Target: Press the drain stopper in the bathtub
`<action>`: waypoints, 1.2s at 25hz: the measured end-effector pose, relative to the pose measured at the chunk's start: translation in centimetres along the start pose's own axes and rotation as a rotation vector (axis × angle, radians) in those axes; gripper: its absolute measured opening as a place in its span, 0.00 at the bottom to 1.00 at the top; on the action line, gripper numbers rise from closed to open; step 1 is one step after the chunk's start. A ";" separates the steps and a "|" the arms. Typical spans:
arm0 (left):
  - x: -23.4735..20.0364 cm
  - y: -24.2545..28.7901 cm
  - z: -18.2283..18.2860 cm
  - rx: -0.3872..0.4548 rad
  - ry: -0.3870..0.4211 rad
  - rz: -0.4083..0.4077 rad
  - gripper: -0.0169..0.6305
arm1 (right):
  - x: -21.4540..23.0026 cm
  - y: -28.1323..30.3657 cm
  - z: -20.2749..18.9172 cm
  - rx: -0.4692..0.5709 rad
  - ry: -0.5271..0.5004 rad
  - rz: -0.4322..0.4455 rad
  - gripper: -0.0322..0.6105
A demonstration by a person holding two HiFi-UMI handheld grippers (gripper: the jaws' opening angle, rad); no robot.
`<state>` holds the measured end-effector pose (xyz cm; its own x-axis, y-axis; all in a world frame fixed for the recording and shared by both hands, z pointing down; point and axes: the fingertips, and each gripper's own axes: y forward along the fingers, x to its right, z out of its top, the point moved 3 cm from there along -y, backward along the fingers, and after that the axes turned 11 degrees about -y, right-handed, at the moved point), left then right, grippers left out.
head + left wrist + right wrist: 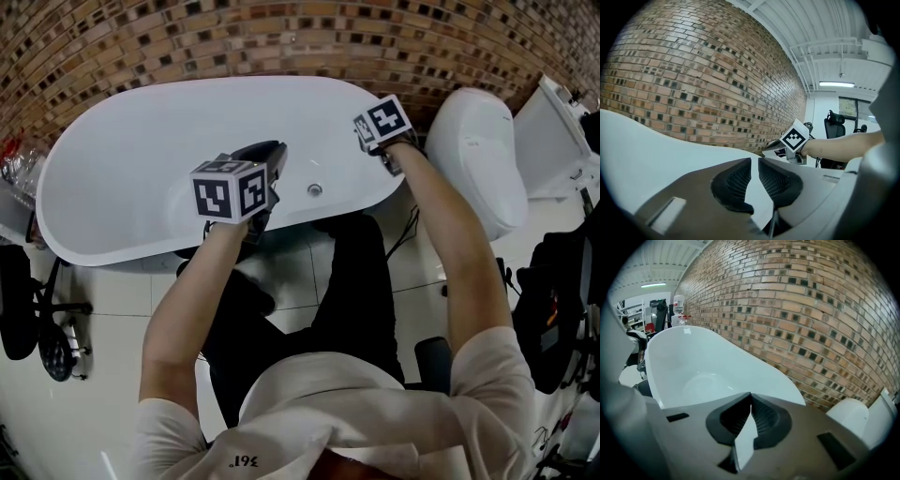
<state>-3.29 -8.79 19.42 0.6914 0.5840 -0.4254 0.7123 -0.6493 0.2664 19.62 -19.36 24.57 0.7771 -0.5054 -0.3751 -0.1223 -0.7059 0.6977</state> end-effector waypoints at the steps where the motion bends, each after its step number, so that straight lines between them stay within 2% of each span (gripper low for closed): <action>1: 0.3 -0.2 0.0 0.002 0.002 -0.002 0.11 | -0.1 -0.4 0.2 0.009 -0.005 0.000 0.08; 13: 3.4 -1.8 0.3 0.044 0.033 -0.032 0.11 | -1.6 -4.6 2.0 0.125 -0.051 0.005 0.08; 22: 3.8 -3.2 0.8 0.080 0.033 -0.025 0.11 | -2.5 -7.8 3.4 0.217 -0.050 -0.015 0.08; 30: 4.7 -4.6 1.1 0.124 0.068 -0.025 0.11 | -3.9 -10.2 4.0 0.296 -0.047 -0.015 0.08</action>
<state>-3.43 -3.65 15.23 0.6829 0.6298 -0.3701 0.7122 -0.6867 0.1455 15.37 -12.18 16.42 0.7519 -0.5112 -0.4164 -0.2913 -0.8241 0.4858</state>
